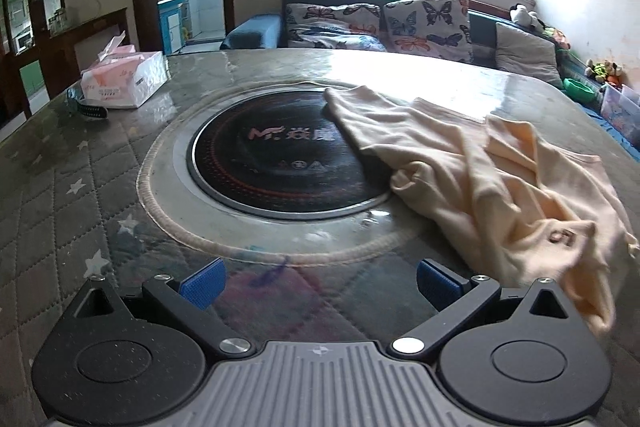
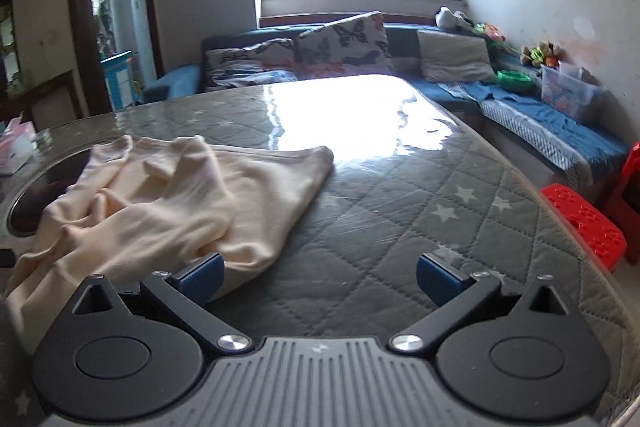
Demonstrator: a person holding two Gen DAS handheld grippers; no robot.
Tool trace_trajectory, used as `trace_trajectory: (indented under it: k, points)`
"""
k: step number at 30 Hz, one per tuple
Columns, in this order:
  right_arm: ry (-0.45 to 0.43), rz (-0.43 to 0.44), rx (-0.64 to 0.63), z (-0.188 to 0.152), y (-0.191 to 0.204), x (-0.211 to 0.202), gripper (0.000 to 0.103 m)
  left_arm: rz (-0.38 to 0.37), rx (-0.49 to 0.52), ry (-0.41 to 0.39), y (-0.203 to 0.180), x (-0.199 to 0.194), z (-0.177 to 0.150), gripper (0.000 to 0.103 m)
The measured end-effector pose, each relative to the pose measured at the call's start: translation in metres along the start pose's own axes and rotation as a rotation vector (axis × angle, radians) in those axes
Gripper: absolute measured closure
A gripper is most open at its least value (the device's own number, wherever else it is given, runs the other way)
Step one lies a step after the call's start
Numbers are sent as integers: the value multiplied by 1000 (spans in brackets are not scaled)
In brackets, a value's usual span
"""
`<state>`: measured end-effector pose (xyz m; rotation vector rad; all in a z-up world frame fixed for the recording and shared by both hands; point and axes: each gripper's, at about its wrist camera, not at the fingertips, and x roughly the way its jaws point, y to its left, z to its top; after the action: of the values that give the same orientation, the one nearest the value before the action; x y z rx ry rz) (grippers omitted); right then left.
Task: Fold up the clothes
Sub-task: 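Move both tools over the crumpled cream sweatshirt toward its hem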
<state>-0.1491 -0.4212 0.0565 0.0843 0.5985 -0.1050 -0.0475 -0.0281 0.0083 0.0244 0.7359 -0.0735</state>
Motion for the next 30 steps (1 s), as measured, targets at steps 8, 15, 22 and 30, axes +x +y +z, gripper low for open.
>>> trace_trajectory:
  k: [8, 15, 22, 30]
  points:
    - [0, 72, -25, -9, 13, -21, 0, -34, 27, 2, -22, -20, -8, 0]
    - [-5, 97, -29, -14, 19, -35, 0, -48, 45, -1, -31, -29, -13, 0]
    - [-10, 113, -36, -17, 26, -44, 0, -58, 63, -1, -39, -41, -19, 0]
    - [-21, 111, -53, -22, 30, -55, 0, -72, 76, -4, -48, -51, -27, 0]
